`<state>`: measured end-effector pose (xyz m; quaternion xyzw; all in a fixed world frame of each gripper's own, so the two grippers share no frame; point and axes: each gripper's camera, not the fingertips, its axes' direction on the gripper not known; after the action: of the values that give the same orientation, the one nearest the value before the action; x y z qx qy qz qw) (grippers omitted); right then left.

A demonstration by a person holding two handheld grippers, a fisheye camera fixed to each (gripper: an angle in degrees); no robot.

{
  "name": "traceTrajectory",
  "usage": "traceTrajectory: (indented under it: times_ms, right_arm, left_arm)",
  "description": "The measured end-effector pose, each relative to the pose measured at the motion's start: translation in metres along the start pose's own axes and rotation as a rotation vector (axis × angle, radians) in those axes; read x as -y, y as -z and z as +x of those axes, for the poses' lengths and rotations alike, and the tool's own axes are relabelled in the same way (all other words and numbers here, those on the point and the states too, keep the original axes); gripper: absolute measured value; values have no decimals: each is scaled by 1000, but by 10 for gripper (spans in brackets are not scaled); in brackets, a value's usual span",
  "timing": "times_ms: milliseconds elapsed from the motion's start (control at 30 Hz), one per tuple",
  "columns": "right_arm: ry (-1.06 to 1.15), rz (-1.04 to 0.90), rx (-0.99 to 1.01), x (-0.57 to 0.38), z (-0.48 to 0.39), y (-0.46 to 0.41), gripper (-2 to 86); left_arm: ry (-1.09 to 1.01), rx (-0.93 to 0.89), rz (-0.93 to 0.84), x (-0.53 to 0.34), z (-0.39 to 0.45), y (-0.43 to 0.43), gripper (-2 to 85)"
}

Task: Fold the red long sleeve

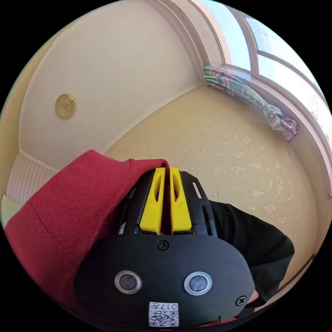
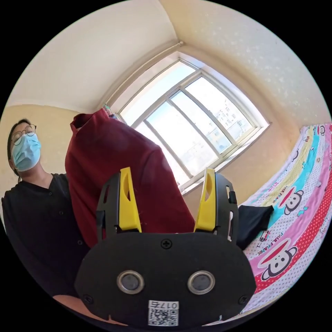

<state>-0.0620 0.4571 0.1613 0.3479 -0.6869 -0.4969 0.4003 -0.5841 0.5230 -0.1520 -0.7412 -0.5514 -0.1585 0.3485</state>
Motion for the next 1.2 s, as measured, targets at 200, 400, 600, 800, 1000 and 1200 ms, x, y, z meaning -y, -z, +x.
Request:
traceTrajectory:
  times_ms: [200, 400, 600, 800, 1000, 1200]
  right_arm:
    - [-110, -255, 670, 12, 44, -63, 106]
    - [-96, 169, 409, 19, 35, 69, 39]
    - [153, 361, -33, 59, -75, 196, 37]
    - [308, 310, -166, 69, -165, 191, 37]
    - [420, 513, -51, 52, -220, 215, 36]
    - [626, 493, -380, 81, -296, 218, 35]
  left_arm:
    - [27, -32, 88, -36, -18, 10, 7]
    - [61, 278, -78, -16, 16, 20, 6]
    - [92, 1133, -136, -3, 118, 77, 5]
    - [74, 1634, 25, -27, 161, 129, 2]
    - [-72, 1645, -118, -42, 122, 117, -2]
    - [-261, 1550, -135, 31, 65, 113, -2]
